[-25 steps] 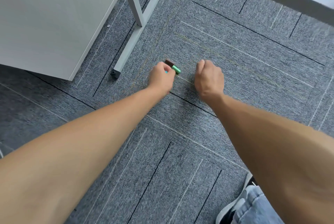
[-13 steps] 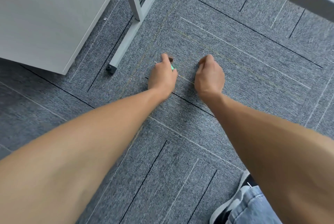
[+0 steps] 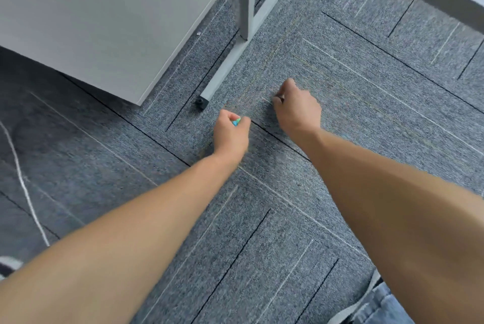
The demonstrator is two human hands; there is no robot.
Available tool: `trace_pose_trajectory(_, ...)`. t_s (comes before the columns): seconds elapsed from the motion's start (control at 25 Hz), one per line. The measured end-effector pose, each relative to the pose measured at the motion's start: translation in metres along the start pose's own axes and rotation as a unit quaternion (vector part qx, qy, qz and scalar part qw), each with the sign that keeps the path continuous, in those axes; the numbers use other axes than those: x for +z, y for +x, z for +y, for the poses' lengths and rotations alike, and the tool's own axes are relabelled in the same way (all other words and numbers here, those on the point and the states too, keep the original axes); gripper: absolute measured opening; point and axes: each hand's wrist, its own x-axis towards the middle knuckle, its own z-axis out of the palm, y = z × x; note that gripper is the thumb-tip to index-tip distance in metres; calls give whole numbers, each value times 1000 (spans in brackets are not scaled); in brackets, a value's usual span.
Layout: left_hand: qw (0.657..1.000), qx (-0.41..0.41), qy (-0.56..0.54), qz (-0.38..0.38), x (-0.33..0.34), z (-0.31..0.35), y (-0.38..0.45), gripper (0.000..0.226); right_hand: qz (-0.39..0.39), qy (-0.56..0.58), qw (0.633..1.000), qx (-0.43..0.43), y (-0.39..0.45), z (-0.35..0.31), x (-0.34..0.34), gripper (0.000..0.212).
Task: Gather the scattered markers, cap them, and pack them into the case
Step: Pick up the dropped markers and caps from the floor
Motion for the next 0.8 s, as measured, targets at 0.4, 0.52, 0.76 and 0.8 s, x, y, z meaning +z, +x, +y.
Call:
trace_pose_trajectory(0.4, 974, -94, -206, -7, -92, 77, -83, 13, -121, 103, 982, 101, -28, -72, -83, 42)
trace_pose_trajectory(0.52, 942, -122, -309, -38, -137, 128, -150, 17, -149, 117, 980, 60, -82, -124, -152, 39)
trace_pose_trajectory(0.76, 865, -90, -487, -83, -231, 207, -301, 17, -166, 488, 842, 161, -175, -230, -295, 27)
trace_pose_trajectory(0.8, 856, -74, -502, -102, -248, 215, -329, 17, -162, 543, 810, 153, -195, -247, -317, 29)
